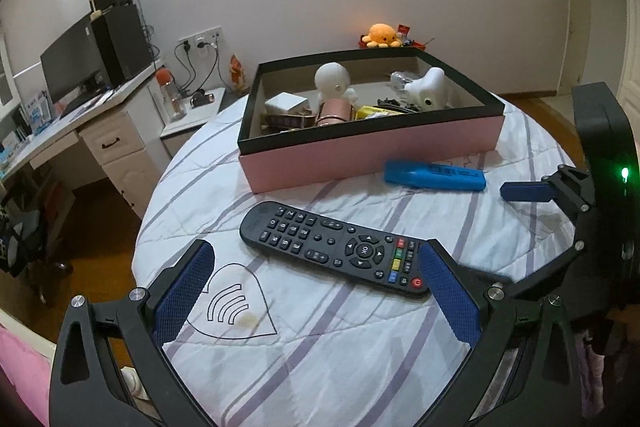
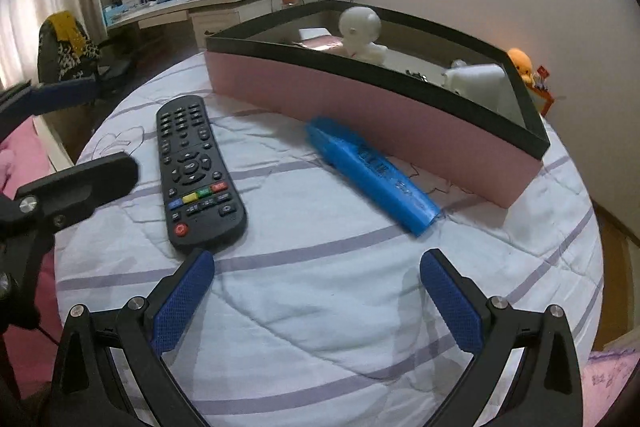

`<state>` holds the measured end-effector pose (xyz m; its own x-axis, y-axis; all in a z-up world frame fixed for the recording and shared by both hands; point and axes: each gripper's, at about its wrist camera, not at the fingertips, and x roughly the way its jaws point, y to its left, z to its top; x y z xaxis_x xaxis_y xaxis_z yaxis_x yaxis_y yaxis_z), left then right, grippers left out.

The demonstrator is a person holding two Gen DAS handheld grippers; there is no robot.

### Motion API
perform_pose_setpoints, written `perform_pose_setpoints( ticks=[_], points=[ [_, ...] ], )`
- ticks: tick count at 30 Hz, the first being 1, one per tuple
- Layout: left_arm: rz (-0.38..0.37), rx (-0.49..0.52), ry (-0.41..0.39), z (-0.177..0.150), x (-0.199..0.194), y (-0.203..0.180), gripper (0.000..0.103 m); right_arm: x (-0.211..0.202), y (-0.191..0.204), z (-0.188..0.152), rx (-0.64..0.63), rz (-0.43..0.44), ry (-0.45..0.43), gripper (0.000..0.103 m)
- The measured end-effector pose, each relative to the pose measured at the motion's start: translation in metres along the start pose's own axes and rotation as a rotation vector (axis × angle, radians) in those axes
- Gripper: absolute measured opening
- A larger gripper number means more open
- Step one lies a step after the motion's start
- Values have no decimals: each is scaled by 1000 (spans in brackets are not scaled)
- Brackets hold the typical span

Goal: Organize rigid objects
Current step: 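Move both tools back toward the remote and blue highlighter beside the box, then grasp the blue highlighter with the right tool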

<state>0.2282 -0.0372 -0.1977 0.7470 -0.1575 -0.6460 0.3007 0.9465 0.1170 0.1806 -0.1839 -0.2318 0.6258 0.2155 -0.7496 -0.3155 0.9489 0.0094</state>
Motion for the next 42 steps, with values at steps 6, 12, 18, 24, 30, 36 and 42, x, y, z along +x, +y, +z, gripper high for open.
perform_pose_setpoints(
  ticks=[6,12,18,24,30,36,42],
  points=[
    [-2,-2,-6,1,-2,1,103,-7,-18,4,27,-38,-23,103],
    [1,10,8,-2,1,-2,103,0,-35,17,16,-60,-34,103],
    [6,-7,24,-4,4,2,103,21,-31,39,-30,35,4,95],
    [-15,-66,48,-6,9,10,103,40,-18,49,-69,87,42,59],
    [-34,-158,90,-4,20,8,103,28,-28,36,0,132,35,28],
    [-30,-252,160,1,44,-8,103,5,-39,3,139,87,-28,26],
    [0,-430,249,5,73,-13,103,3,-40,-5,175,73,-63,27]
  ],
)
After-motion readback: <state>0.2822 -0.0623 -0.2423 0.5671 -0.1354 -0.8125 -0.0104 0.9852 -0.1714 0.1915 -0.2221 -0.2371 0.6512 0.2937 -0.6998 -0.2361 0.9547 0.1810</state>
